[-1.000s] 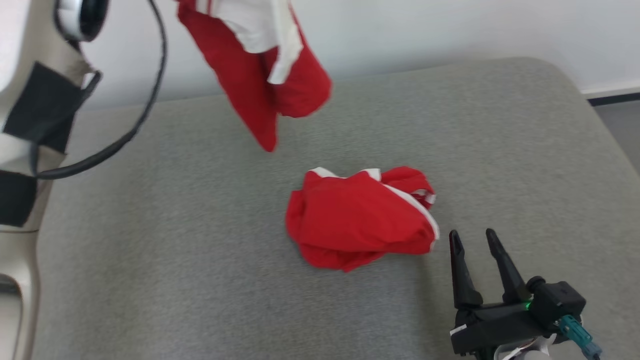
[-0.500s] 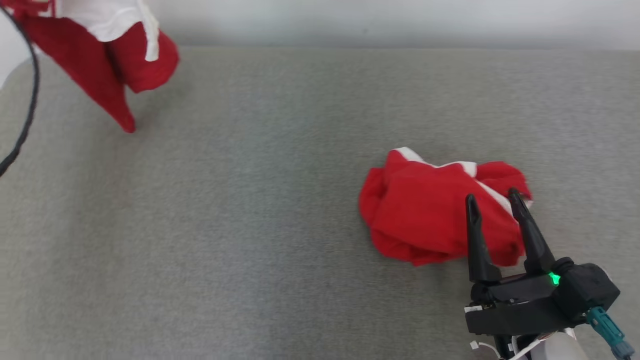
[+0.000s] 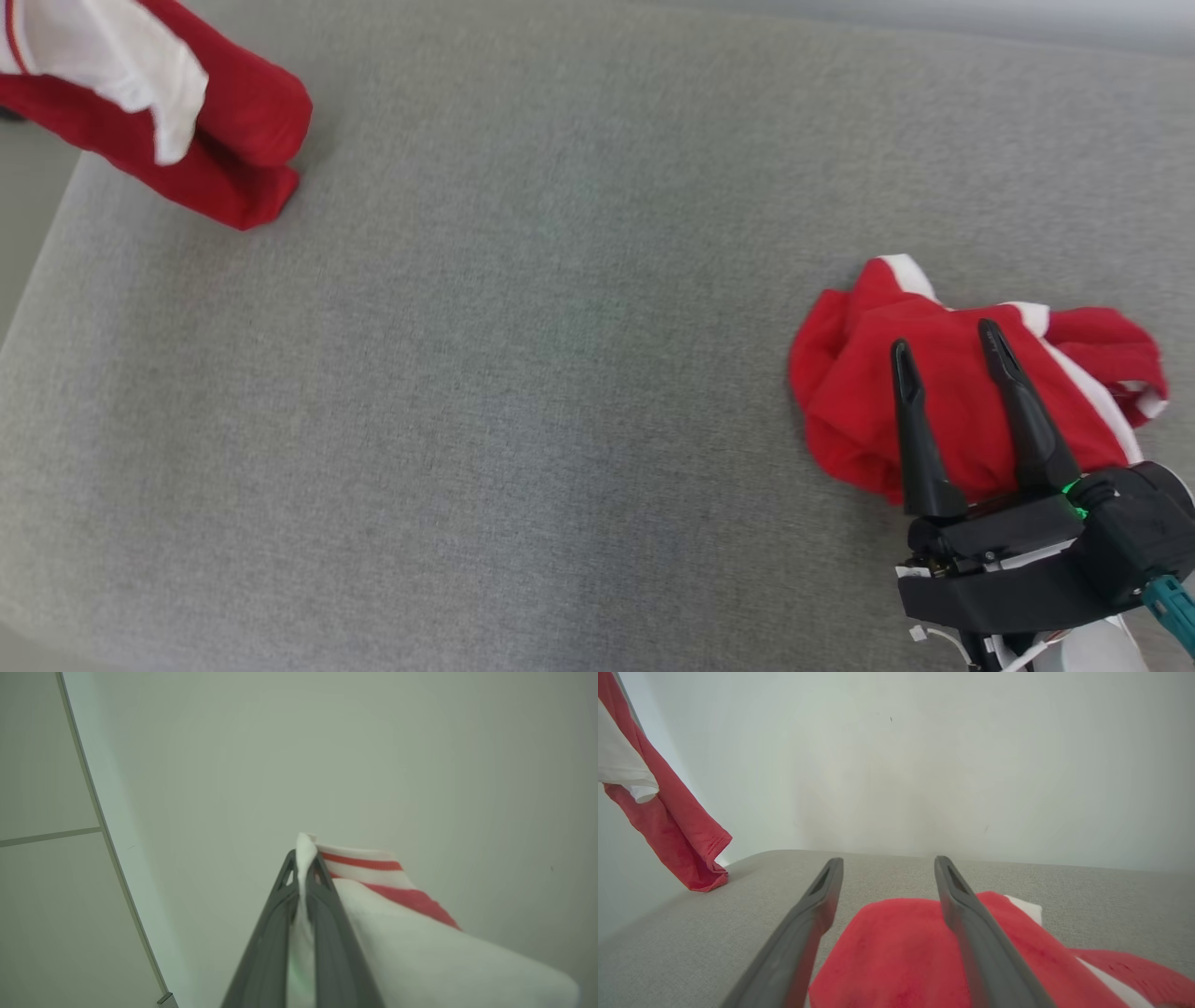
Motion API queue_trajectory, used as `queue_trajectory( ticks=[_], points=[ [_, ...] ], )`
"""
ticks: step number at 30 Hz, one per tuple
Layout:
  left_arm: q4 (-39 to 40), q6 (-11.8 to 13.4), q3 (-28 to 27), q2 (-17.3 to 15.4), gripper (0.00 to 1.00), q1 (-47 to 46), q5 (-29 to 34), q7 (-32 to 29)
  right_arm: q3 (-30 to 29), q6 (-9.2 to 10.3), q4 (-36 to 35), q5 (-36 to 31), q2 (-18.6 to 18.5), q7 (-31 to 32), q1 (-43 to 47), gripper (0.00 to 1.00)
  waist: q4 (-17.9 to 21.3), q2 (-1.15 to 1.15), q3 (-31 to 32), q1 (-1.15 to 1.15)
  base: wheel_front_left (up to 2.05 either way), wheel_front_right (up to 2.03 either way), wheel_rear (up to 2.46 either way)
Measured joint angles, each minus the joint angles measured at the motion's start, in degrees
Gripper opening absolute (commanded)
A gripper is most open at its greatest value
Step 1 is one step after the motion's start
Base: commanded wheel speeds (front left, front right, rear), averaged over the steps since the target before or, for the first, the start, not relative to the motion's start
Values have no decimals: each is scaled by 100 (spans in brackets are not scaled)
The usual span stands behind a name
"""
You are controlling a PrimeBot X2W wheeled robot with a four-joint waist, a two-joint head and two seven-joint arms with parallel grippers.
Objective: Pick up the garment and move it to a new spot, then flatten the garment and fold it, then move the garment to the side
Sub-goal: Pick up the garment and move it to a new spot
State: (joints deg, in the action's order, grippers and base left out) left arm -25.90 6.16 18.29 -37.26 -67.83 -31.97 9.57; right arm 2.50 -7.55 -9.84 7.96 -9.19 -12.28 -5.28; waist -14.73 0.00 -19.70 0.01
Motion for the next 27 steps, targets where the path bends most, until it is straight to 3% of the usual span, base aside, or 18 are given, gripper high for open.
queue_trajectory(
  ticks=[8, 14, 27],
  points=[
    [40, 178, -25, -3, 0, 389, -29, 100, 52, 0, -177, 9, -167, 131, 30, 100, -43, 0, -299, 0, 0, 0, 0],
    [-542, 209, 119, 326, 0, 927, -179, 183, 118, 0, -348, 10, -280, 218, 5, 100, 186, 1, -395, 0, 0, 0, 0],
    [-2728, -216, 193, 1204, 0, 1618, -641, 400, 163, 0, -764, 3, -393, 378, -29, 100, 692, 0, -723, 0, 0, 0, 0]
  ],
)
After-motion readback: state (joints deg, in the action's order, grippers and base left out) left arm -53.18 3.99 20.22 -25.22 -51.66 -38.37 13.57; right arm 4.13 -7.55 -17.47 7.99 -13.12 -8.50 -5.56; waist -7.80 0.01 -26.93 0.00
